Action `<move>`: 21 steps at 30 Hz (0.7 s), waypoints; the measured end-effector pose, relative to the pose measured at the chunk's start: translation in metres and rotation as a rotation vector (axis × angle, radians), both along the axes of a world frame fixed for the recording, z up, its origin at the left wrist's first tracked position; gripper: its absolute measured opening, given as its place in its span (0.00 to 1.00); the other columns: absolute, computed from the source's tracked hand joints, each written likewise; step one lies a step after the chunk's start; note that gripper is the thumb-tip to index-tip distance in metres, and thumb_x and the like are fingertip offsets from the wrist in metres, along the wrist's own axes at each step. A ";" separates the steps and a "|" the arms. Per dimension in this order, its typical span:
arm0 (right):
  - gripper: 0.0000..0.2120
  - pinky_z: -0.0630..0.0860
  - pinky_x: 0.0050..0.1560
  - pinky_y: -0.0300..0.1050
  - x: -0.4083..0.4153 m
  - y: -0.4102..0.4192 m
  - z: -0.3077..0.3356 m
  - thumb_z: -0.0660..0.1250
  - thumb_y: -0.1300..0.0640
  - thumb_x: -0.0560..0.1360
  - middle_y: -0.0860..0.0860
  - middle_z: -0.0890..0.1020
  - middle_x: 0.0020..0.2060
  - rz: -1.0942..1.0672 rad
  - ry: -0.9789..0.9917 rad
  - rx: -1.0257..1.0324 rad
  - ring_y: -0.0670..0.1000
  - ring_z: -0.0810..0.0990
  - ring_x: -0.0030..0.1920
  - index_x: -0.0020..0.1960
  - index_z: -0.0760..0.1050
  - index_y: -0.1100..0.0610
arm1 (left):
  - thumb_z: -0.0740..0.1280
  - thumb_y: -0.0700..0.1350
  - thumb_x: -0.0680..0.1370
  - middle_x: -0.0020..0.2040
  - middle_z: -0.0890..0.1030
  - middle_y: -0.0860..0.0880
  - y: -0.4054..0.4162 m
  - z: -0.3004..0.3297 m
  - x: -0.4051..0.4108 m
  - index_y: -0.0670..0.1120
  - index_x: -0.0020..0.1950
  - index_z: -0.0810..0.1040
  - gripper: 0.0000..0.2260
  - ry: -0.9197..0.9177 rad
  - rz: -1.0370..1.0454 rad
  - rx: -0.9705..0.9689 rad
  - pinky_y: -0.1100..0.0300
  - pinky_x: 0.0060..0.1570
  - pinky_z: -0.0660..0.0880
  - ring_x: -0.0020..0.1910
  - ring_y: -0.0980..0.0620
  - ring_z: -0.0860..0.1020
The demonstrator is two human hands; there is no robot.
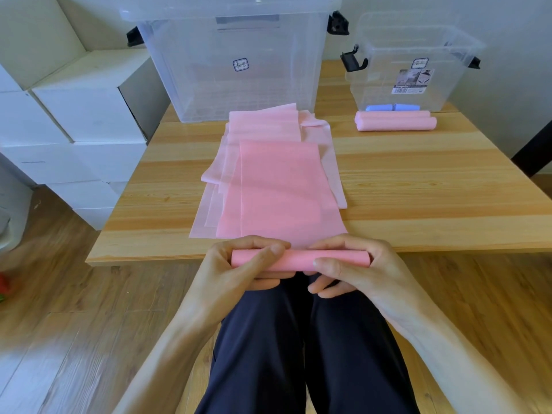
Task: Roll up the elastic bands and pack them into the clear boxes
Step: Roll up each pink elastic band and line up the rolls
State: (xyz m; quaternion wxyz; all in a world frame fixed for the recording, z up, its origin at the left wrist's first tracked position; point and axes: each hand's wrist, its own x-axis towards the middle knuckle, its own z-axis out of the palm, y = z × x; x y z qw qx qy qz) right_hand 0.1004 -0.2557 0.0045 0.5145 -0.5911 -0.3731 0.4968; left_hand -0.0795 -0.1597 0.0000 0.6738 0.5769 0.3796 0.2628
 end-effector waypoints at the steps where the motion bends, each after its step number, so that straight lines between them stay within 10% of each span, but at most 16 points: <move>1: 0.12 0.83 0.39 0.45 0.000 0.000 0.000 0.72 0.56 0.71 0.58 0.86 0.41 -0.009 -0.007 0.000 0.58 0.87 0.40 0.52 0.83 0.59 | 0.70 0.49 0.71 0.47 0.87 0.47 0.000 0.000 0.000 0.44 0.52 0.85 0.14 -0.005 0.001 -0.001 0.62 0.44 0.81 0.48 0.51 0.86; 21: 0.11 0.83 0.36 0.44 -0.002 0.000 -0.001 0.71 0.53 0.72 0.59 0.86 0.39 -0.023 0.007 -0.009 0.59 0.86 0.37 0.49 0.84 0.59 | 0.71 0.48 0.69 0.47 0.87 0.47 -0.001 0.001 0.000 0.46 0.49 0.86 0.12 -0.004 0.010 -0.055 0.64 0.42 0.81 0.48 0.52 0.86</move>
